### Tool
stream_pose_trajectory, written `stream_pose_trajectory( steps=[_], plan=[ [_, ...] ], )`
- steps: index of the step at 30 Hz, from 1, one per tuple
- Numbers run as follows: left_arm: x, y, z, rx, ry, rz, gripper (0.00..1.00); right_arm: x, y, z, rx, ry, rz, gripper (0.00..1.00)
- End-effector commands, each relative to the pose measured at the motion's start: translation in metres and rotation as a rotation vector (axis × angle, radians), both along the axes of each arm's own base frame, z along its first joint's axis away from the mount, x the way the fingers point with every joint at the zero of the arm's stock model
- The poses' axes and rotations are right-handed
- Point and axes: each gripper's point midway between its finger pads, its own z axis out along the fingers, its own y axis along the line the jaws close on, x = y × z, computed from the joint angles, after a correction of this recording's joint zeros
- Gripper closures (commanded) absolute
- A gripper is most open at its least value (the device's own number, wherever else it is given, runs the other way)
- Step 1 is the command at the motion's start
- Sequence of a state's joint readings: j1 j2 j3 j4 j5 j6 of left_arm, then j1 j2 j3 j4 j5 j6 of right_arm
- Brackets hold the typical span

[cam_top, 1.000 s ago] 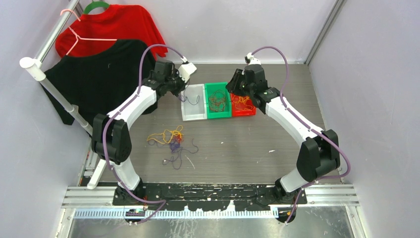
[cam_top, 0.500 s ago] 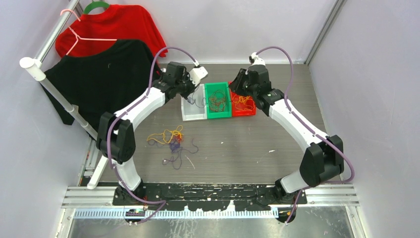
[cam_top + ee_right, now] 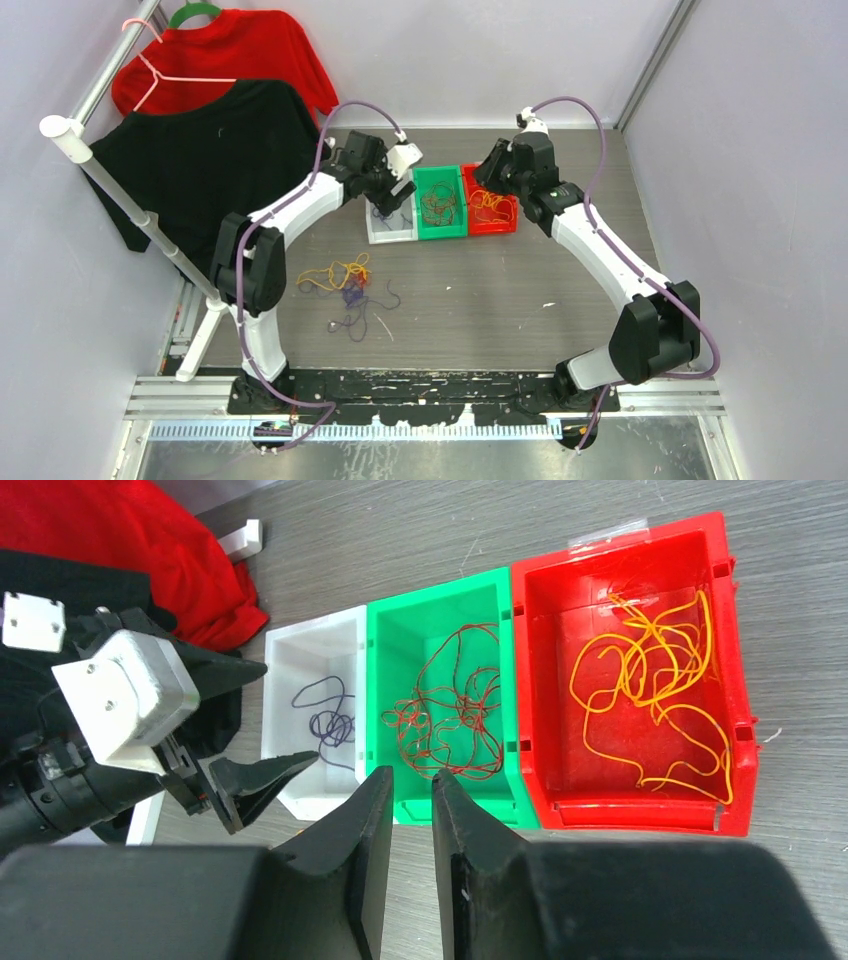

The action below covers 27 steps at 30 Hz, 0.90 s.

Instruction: Untangle the cables

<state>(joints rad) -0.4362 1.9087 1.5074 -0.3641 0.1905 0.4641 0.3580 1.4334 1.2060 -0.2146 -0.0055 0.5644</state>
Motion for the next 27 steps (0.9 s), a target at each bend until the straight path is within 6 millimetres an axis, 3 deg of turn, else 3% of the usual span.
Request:
stream_pose_trajectory(
  steps=[1, 8, 12, 14, 17, 22, 25, 27],
  plan=[
    [0.001, -0.003, 0.043, -0.021, -0.035, -0.045, 0.05, -0.001, 0.004, 0.028, 0.046, -0.064, 0.005, 0.73],
    [-0.008, 0.01, 0.079, -0.047, -0.006, -0.05, 0.03, -0.008, 0.016, 0.03, 0.008, -0.074, 0.041, 0.73],
    [-0.027, 0.033, 0.105, -0.101, 0.054, -0.024, 0.02, -0.032, 0.053, 0.022, -0.07, -0.075, 0.165, 0.67],
    [-0.049, 0.049, 0.108, -0.102, 0.11, -0.036, 0.01, -0.051, 0.08, 0.014, -0.093, -0.081, 0.25, 0.64],
    [-0.088, 0.077, 0.099, -0.078, 0.196, -0.063, 0.03, -0.091, 0.128, -0.008, -0.149, -0.086, 0.407, 0.56],
    [-0.152, 0.114, 0.075, -0.089, 0.293, -0.096, 0.08, -0.17, 0.2, -0.064, -0.264, -0.072, 0.71, 0.39],
    [-0.179, 0.128, 0.061, -0.087, 0.321, -0.121, 0.09, -0.194, 0.226, -0.093, -0.301, -0.052, 0.789, 0.34],
    [-0.186, 0.134, 0.052, -0.083, 0.335, -0.11, 0.12, -0.194, 0.236, -0.108, -0.309, -0.035, 0.787, 0.33]
  ],
)
